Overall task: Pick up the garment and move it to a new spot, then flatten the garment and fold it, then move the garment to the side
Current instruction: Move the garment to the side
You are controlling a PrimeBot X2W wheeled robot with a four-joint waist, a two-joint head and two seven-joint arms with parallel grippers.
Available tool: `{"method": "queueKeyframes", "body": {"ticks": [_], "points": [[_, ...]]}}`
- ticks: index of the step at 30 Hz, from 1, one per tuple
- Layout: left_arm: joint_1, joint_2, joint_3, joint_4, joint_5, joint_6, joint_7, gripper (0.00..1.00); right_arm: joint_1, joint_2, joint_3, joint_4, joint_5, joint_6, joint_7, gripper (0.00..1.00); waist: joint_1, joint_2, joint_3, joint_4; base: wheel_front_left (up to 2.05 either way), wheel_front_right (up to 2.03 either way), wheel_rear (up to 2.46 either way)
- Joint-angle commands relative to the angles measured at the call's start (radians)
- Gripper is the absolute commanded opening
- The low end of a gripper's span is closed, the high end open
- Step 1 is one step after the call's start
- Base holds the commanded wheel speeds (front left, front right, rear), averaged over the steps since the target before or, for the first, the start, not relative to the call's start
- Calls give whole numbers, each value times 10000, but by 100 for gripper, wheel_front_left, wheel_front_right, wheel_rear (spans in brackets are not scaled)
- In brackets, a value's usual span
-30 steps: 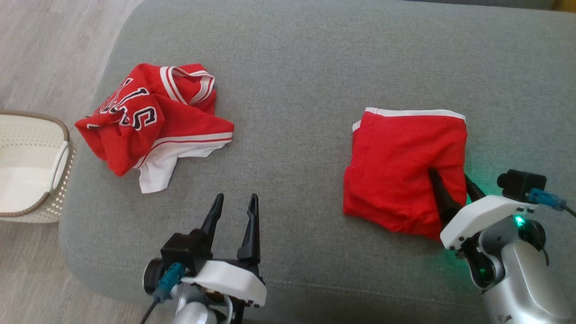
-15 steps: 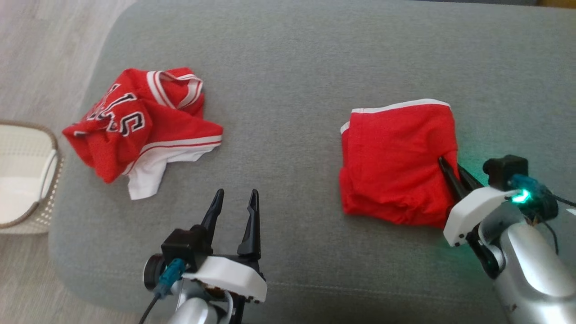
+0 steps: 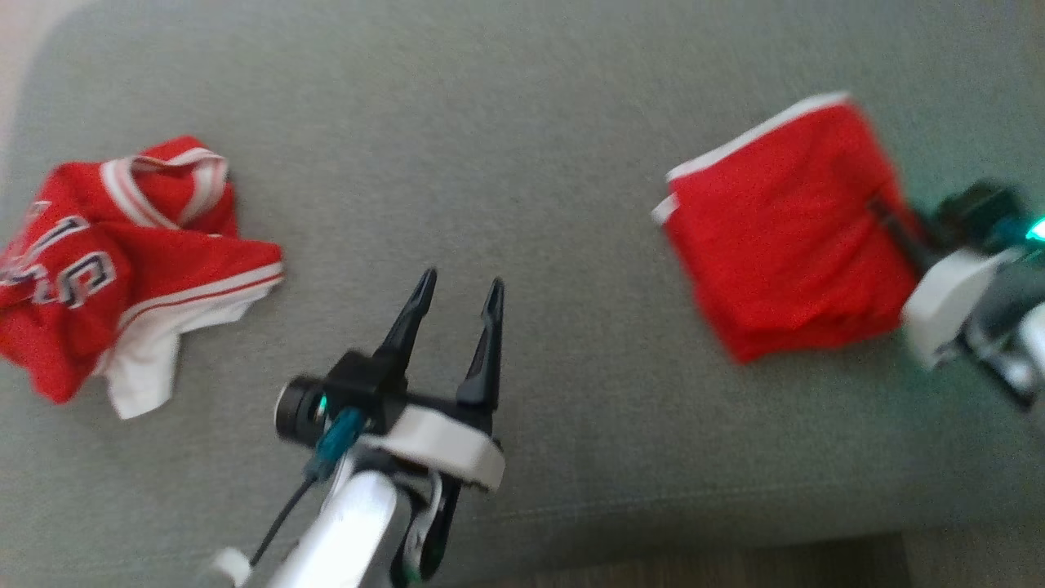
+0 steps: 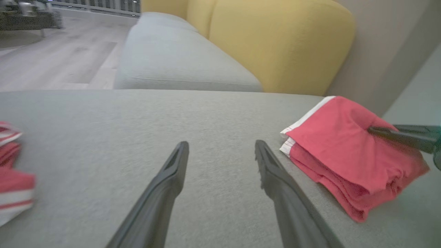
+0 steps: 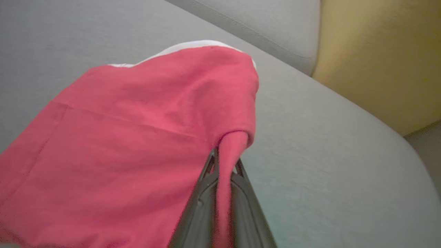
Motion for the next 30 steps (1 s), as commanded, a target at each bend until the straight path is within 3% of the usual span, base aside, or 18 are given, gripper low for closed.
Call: {"method": "queueKeyframes", "body": {"ticks": [1, 7, 12, 18, 27, 29, 30], "points": [[-693, -11, 158, -167, 218, -122, -92, 100, -650, -717, 166, -125, 421, -6, 19, 0, 0, 0, 813, -702, 0, 0, 0], [-2202, -11, -245, 144, 710, -563, -92, 100, -1870, -2203, 338, 454, 997, -6, -284, 0, 0, 0, 1933, -1104, 0, 0, 0], [-3417, -11, -526, 309, 993, -824, -92, 100, -2603, -2861, -62, 1147, 1253, -6, -428, 0, 0, 0, 2765, -1307, 0, 0, 0], [-4288, -11, -649, 198, 1026, -727, -92, 100, -3243, -3055, -1099, 2121, 1279, -6, -783, 0, 0, 0, 3530, -1502, 0, 0, 0], [-4502, -11, -722, 112, 858, -581, -92, 100, -3598, -2815, -1616, 2719, 925, -6, -1231, 1, 0, 0, 3848, -1413, 0, 0, 0], [-4487, -11, -720, 102, 806, -548, -92, 100, -3583, -2765, -1641, 2785, 823, -6, -1323, 74, 0, 0, 3825, -1369, 0, 0, 0], [-4467, -11, -718, 100, 783, -541, -92, 100, -3556, -2709, -1649, 2826, 825, -6, -1325, 99, 0, 0, 3798, -1351, 0, 0, 0]]}}
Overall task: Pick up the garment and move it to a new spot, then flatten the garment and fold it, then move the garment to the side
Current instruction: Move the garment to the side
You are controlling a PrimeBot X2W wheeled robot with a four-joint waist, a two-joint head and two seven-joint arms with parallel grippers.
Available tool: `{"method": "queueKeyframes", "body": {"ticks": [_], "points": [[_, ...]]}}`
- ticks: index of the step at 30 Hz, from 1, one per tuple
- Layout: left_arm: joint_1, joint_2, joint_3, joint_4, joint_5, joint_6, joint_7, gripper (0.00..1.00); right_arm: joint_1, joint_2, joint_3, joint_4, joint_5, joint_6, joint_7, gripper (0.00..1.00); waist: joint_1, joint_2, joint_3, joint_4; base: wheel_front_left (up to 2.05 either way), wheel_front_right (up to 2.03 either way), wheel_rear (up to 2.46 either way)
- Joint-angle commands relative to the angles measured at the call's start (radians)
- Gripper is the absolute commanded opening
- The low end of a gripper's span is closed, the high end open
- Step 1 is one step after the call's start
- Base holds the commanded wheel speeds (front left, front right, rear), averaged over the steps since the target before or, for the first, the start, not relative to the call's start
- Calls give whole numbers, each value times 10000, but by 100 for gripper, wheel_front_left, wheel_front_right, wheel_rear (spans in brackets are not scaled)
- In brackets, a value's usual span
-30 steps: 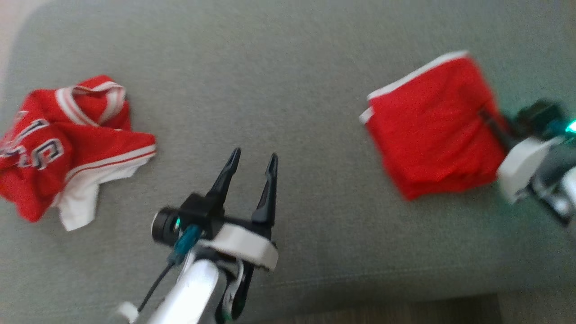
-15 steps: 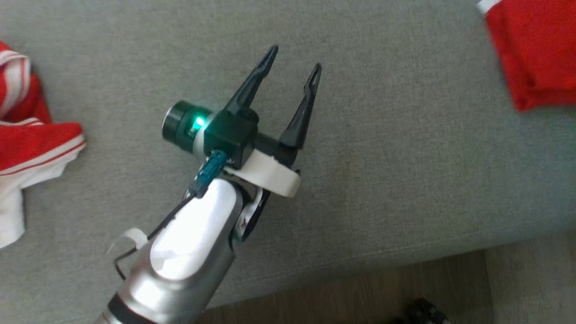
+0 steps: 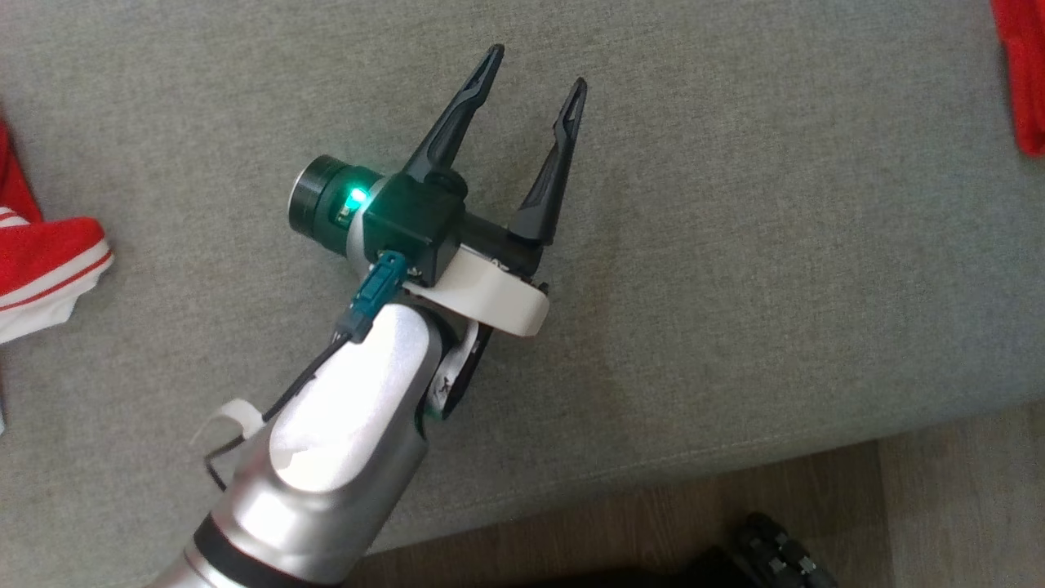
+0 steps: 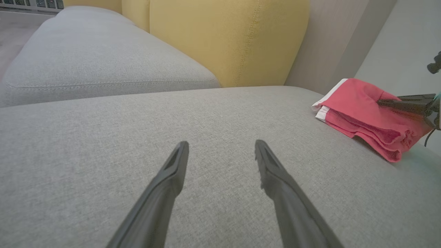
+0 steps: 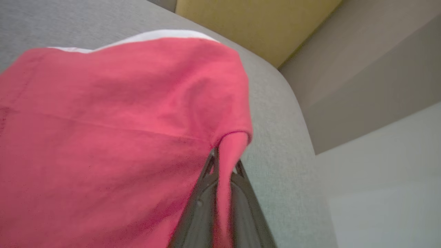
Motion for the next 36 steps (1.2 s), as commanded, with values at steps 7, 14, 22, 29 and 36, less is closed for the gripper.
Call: {"method": "queueKeyframes", "body": {"ticks": [7, 14, 22, 29, 36], "points": [[145, 14, 250, -405, -197, 87, -53, 100, 239, 12, -23, -14, 66, -6, 46, 100, -1, 0, -521, 132, 0, 0, 0], [832, 14, 676, -560, -366, 210, -53, 100, 455, 771, 45, -507, 100, -6, 22, 100, -1, 0, -1682, 253, 0, 0, 0], [2460, 14, 1515, -1010, -689, 392, -53, 100, 1668, 2444, 88, -1723, 584, -6, -66, 100, -1, 0, -3503, 701, 0, 0, 0], [3855, 14, 2184, -1138, -988, 808, -53, 100, 3476, 3981, -883, -2850, 976, -6, -361, 100, -1, 0, -4773, 1155, 0, 0, 0], [4840, 14, 2506, -1170, -1304, 752, -53, 100, 5142, 5219, -1787, -4071, 236, -6, -489, 100, -1, 0, -5409, 1326, 0, 0, 0]]}}
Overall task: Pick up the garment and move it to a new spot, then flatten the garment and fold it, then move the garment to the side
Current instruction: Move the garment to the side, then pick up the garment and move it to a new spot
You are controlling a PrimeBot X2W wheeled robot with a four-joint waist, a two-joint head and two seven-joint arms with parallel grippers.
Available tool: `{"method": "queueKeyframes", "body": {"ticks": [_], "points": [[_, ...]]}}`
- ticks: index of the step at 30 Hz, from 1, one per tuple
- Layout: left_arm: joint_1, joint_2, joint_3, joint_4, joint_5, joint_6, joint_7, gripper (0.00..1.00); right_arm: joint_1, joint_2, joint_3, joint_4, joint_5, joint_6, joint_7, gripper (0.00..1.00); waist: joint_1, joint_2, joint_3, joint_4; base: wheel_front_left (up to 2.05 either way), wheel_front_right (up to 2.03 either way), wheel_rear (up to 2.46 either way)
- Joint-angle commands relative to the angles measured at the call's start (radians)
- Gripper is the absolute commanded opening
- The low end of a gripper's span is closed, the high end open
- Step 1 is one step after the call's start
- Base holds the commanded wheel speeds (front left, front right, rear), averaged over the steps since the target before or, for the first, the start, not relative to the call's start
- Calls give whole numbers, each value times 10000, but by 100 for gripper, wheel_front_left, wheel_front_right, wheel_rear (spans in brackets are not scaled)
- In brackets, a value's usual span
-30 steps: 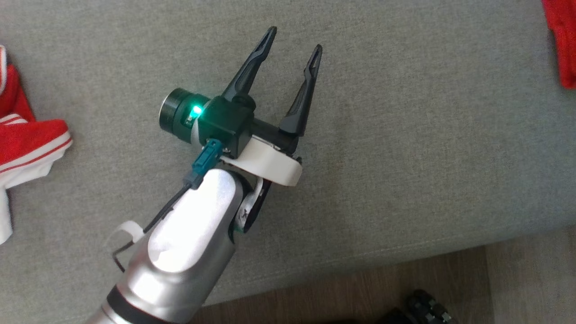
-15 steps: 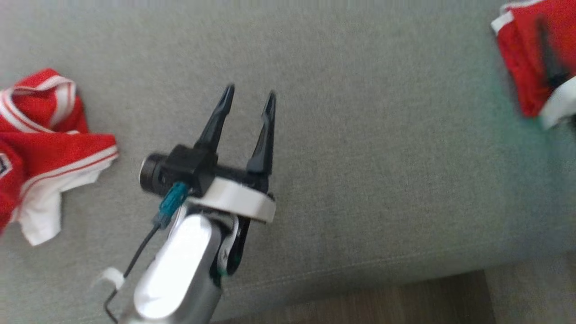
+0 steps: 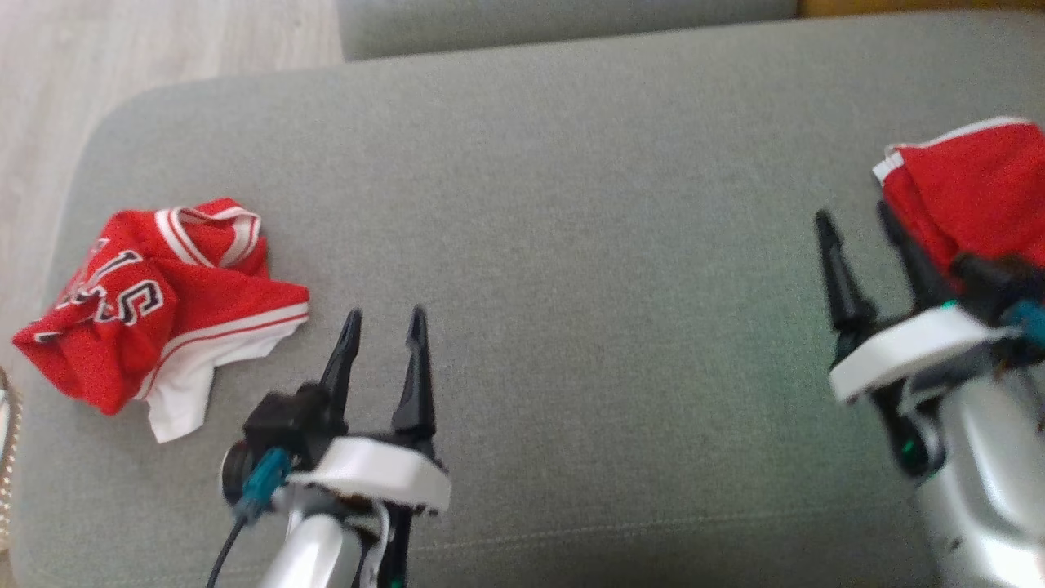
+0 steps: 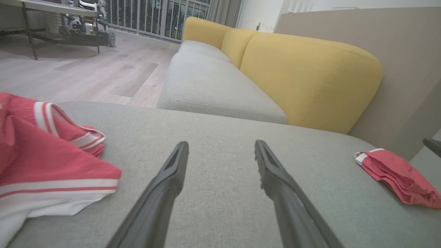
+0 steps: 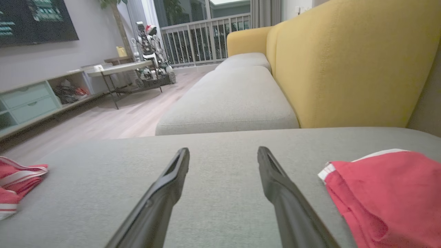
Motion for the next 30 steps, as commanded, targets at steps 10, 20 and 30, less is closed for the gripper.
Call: {"method": "queueKeyframes", "body": {"ticks": [10, 20, 30], "points": [[913, 14, 878, -215, -627, -313, -53, 100, 1756, 1477, -647, -1283, -1236, -4, 27, 100, 1, -1, -939, 252, 0, 0, 0], [1121, 14, 1199, -499, -250, -380, -53, 100, 2346, 1793, -665, -1764, -1576, -4, 180, 100, 1, -1, -1026, 325, 0, 0, 0], [1102, 14, 1153, -627, -40, -365, -53, 100, 2437, 1831, -695, -1868, -1361, -4, 352, 100, 1, -1, -1038, 336, 0, 0, 0]]}}
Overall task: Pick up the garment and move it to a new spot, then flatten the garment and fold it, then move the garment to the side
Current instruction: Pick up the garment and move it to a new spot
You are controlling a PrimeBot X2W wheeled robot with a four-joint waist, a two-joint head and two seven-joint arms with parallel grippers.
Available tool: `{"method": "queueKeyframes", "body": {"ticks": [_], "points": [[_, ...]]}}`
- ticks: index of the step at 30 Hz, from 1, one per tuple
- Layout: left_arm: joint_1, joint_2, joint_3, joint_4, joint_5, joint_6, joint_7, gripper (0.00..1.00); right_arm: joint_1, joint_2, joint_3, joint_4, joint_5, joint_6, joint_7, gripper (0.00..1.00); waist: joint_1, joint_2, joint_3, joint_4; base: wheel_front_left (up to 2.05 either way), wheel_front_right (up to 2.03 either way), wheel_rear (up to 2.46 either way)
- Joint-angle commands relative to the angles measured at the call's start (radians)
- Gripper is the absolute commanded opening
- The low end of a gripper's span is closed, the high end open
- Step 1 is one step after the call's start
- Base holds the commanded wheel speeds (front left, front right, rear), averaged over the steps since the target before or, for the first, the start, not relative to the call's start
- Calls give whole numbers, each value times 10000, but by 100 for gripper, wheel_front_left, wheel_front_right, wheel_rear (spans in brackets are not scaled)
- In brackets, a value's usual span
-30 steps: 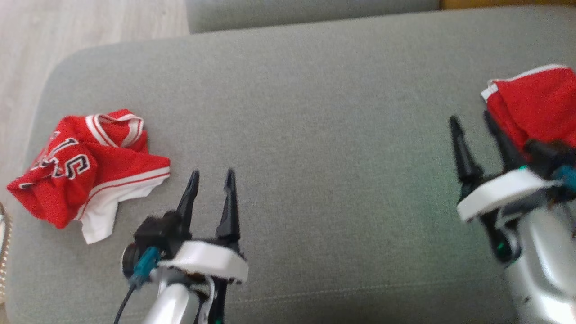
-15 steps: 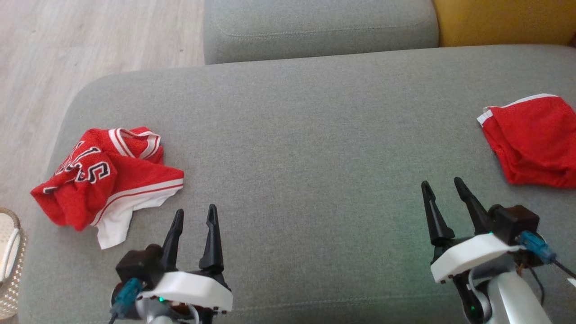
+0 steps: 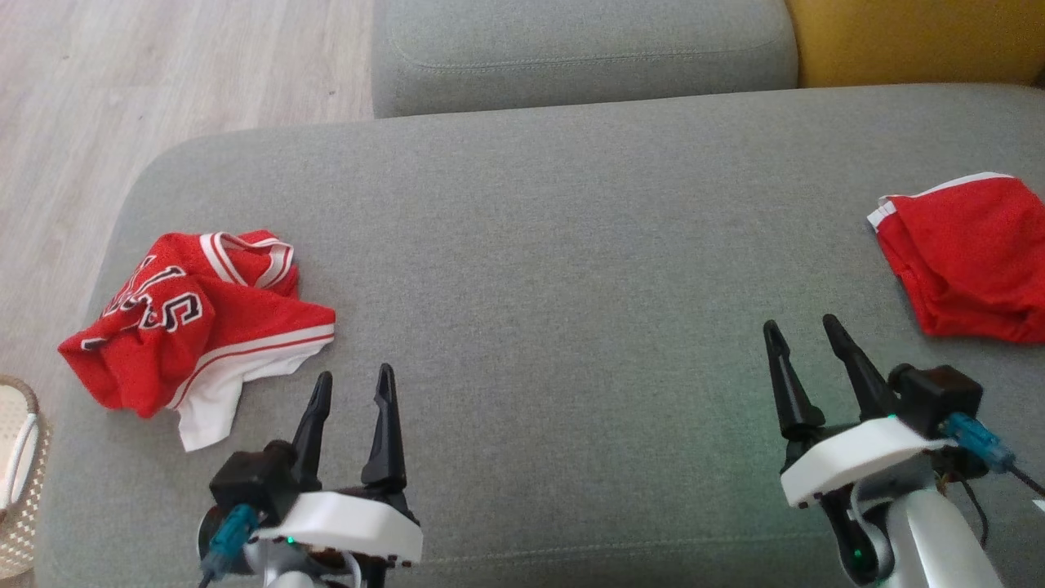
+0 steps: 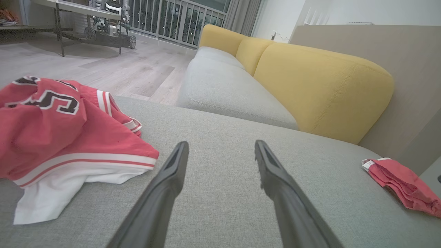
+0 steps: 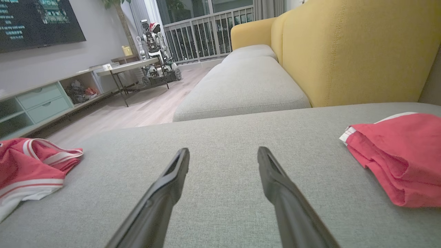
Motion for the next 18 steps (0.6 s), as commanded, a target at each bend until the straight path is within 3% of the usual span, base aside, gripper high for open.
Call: {"method": "queueKeyframes", "body": {"ticks": [1, 12, 18], "points": [[-334, 1, 352, -346, 124, -17, -53, 100, -146, 56, 167, -340, 271, -4, 26, 100, 1, -1, -5, -7, 0, 0, 0], [-370, 1, 342, -308, 170, -119, -53, 100, -162, 59, 218, -315, 442, -4, 58, 100, 1, -1, -11, 145, 0, 0, 0], [-419, 1, 303, -389, 239, -116, -53, 100, 17, 59, 629, -485, 565, -4, 133, 100, 1, -1, 42, 1055, 0, 0, 0]]}}
